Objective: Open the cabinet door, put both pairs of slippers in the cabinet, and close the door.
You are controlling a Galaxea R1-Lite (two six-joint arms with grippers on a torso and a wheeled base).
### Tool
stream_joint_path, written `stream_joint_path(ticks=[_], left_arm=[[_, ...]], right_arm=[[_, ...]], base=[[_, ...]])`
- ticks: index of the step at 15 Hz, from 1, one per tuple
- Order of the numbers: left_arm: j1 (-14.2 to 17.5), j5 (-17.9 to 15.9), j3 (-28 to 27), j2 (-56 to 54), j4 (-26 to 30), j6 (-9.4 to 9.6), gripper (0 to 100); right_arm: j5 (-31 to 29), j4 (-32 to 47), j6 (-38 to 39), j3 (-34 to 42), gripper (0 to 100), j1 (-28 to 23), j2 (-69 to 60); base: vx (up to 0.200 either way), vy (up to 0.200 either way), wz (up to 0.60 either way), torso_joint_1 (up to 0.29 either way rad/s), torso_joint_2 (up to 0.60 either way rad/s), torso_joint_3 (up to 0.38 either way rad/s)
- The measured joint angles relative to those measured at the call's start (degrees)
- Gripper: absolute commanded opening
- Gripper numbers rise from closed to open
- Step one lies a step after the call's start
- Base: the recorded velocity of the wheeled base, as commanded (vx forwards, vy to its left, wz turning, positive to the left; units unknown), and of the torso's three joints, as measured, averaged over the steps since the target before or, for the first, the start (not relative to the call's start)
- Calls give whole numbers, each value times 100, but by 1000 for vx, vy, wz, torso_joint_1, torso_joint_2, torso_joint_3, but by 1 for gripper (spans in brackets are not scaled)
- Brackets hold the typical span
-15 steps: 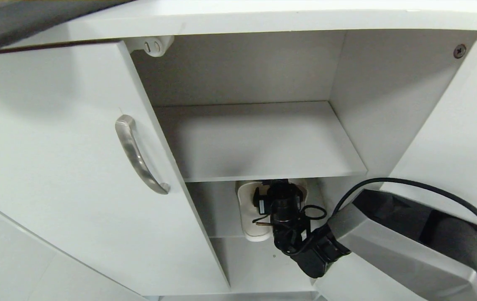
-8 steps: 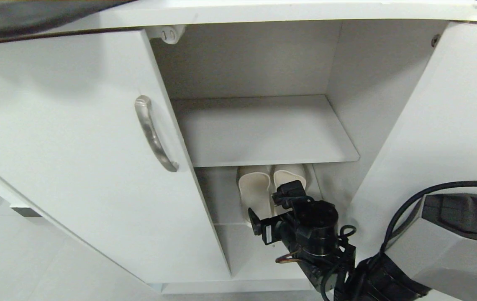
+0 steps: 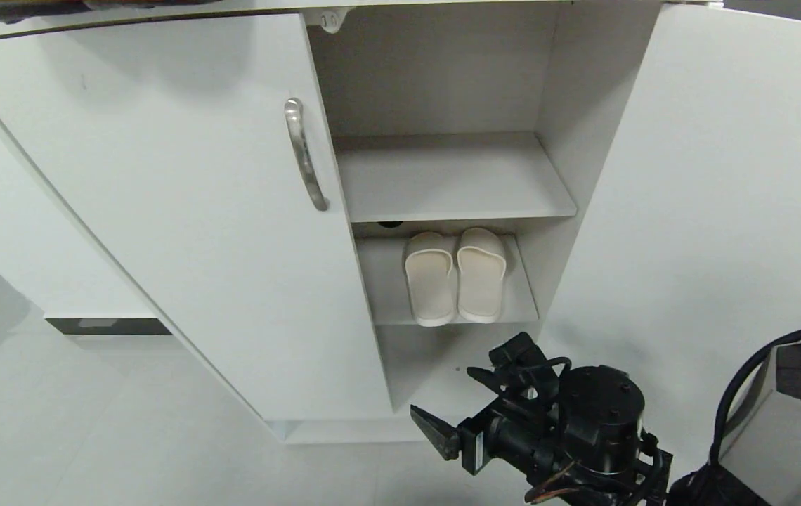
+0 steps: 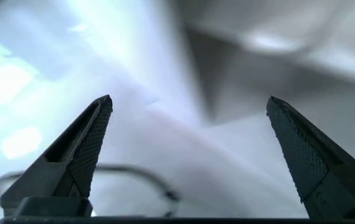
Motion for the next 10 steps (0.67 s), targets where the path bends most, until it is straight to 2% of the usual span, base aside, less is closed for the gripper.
stream_joint_path(ticks=[7, 10], left_arm=[[0, 5, 0, 0, -2, 2, 0], [5, 0, 0, 0, -2, 5, 0]], right_arm=[[285, -29, 156, 394, 100, 74, -451], [312, -44, 156, 468, 100, 96, -534]], base=[[0, 0, 0, 0, 0, 0], [0, 0, 0, 4, 2, 165]])
